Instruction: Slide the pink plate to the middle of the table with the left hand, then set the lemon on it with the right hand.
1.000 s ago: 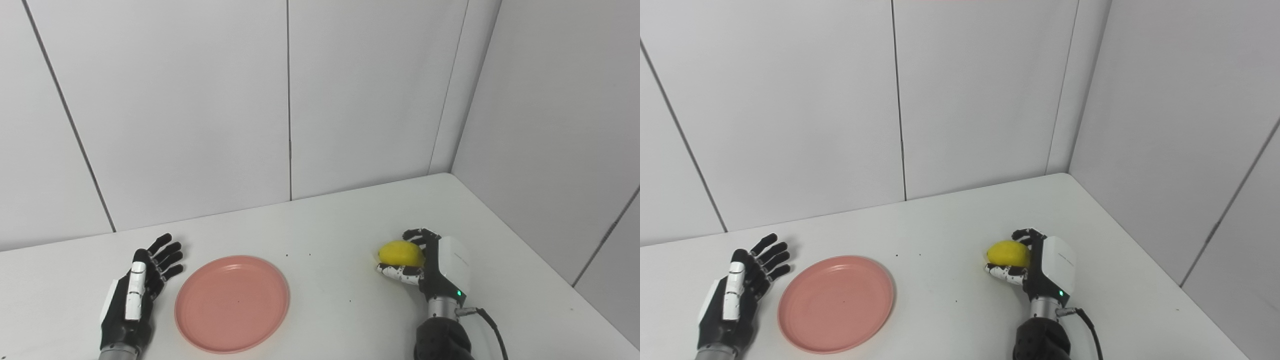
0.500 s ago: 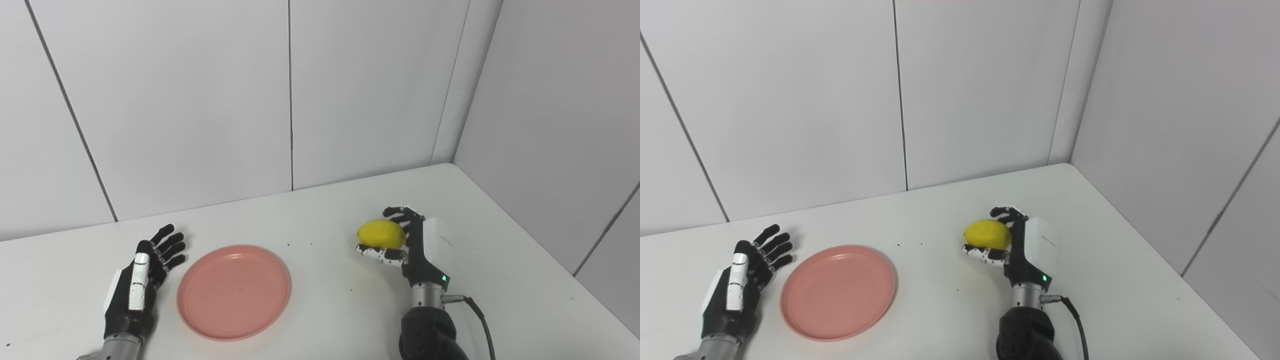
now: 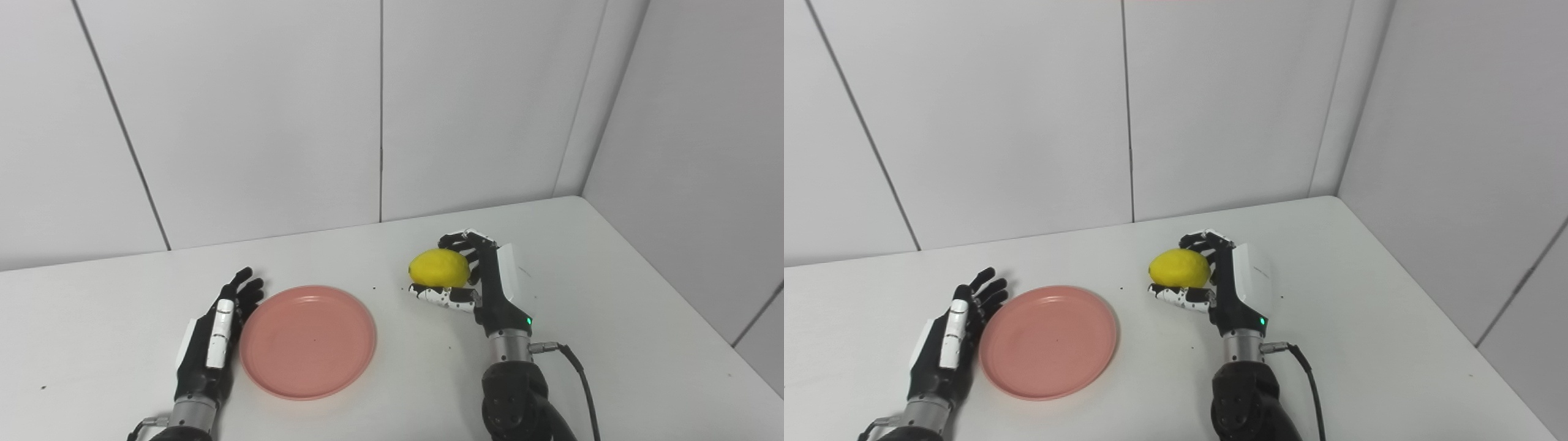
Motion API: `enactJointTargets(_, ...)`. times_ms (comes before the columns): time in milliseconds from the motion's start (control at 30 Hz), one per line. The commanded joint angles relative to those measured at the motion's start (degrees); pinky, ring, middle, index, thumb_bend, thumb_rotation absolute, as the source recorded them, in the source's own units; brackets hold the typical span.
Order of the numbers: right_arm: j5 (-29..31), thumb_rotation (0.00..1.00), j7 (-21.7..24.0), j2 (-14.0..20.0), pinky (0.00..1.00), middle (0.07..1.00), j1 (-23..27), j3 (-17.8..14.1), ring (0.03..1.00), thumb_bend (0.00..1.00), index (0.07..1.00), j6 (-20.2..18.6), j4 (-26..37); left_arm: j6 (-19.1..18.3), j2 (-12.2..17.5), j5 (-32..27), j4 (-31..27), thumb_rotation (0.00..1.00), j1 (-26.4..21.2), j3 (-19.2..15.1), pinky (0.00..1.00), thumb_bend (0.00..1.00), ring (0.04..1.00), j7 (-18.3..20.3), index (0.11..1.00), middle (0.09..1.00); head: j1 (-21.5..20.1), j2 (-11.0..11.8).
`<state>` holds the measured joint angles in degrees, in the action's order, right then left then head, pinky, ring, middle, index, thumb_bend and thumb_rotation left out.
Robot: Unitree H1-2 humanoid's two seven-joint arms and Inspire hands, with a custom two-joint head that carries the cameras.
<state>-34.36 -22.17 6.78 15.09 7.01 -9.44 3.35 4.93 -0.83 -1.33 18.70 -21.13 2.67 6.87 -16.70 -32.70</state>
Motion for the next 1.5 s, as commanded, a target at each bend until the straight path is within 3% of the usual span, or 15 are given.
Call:
enactJointTargets(0,-0.1,0.0,0.6,-0.2,0.32,0.477,2.6,0.8,0.373,0.51,0.541,4.4,0.9,1.4,-0.6,1.0,-0.6,1.0,-0.5,0.5,0.9,0.59,0.88,-1.2,0.866,0.871,1.0,-0.1)
enactJointTargets(100,-0.1,0.0,2.1,-1.1,0.21,0.496,3.2,2.4,0.384,0.52,0.5,4.4,0.1,1.7,-1.1,1.6,-0.4,1.0,-0.5,0.6,0.89,0.61,0.878,-1.9,0.863,0.871,2.6,0.0)
enactJointTargets(167,-1.0,0.0,2.5,-1.3,0.2,0.502,3.6,3.5,0.387,0.52,0.49,4.7,-0.4,2.0,-1.2,2.0,0.0,1.0,-0.5,0.9,0.89,0.61,0.88,-2.2,0.863,0.872,3.4,0.1)
enactJointTargets(233,-1.4,0.0,2.8,-1.3,0.25,0.473,4.0,4.5,0.355,0.51,0.533,5.2,-1.2,2.2,-1.3,2.3,0.4,1.0,-0.6,1.1,0.91,0.63,0.885,-2.3,0.867,0.874,4.2,0.2)
enactJointTargets(300,-1.1,0.0,3.5,-1.4,0.35,0.483,4.5,5.3,0.386,0.51,0.529,5.9,-2.1,2.4,-1.4,2.4,0.7,1.0,-0.7,1.3,0.92,0.63,0.886,-2.4,0.868,0.875,4.8,0.2)
enactJointTargets(433,-0.9,0.0,4.7,-2.0,0.38,0.475,5.4,6.6,0.399,0.51,0.53,6.2,-3.9,3.3,-1.7,2.2,1.5,1.0,-0.8,1.6,0.92,0.62,0.882,-2.5,0.864,0.872,6.0,0.4)
enactJointTargets(533,-1.3,0.0,5.5,-2.6,0.3,0.471,6.0,7.7,0.389,0.51,0.519,6.2,-5.4,3.5,-2.0,2.4,1.6,1.0,-0.9,1.9,0.91,0.61,0.882,-2.6,0.867,0.875,6.7,0.4)
enactJointTargets(667,-1.8,0.0,5.6,-2.8,0.33,0.475,6.9,9.2,0.386,0.51,0.531,7.6,-7.8,3.8,-2.4,2.6,2.0,1.0,-0.9,2.3,0.9,0.58,0.886,-2.9,0.87,0.878,8.3,0.4)
enactJointTargets(800,-1.5,0.0,7.4,-2.8,0.23,0.496,8.0,10.7,0.408,0.52,0.491,7.8,-9.9,4.3,-2.8,2.9,2.5,1.0,-1.0,2.4,0.92,0.58,0.899,-3.1,0.878,0.887,10.0,0.3)
enactJointTargets(867,-1.7,0.0,7.7,-2.7,0.28,0.494,8.6,11.3,0.419,0.52,0.489,8.4,-10.9,4.5,-3.0,3.1,2.5,1.0,-1.1,2.4,0.91,0.58,0.902,-3.4,0.881,0.89,10.6,0.3)
enactJointTargets(1067,-1.6,0.0,8.1,-2.6,0.27,0.492,10.1,12.4,0.422,0.52,0.487,9.9,-15.3,4.8,-3.8,3.7,3.0,1.0,-1.1,2.6,0.9,0.56,0.909,-4.4,0.892,0.9,12.8,0.5)
enactJointTargets(1200,-2.0,0.0,8.5,-2.4,0.31,0.479,10.8,13.3,0.375,0.51,0.542,10.2,-17.1,4.6,-4.3,3.9,3.0,1.0,-1.1,2.8,0.9,0.56,0.917,-5.0,0.905,0.911,14.2,0.5)
enactJointTargets(1467,-4.1,0.0,6.6,-2.8,0.22,0.499,11.9,15.4,0.405,0.52,0.488,12.8,-20.8,4.2,-4.5,5.8,2.9,1.0,-1.2,3.2,0.89,0.58,0.909,-6.5,0.895,0.901,14.9,0.3)
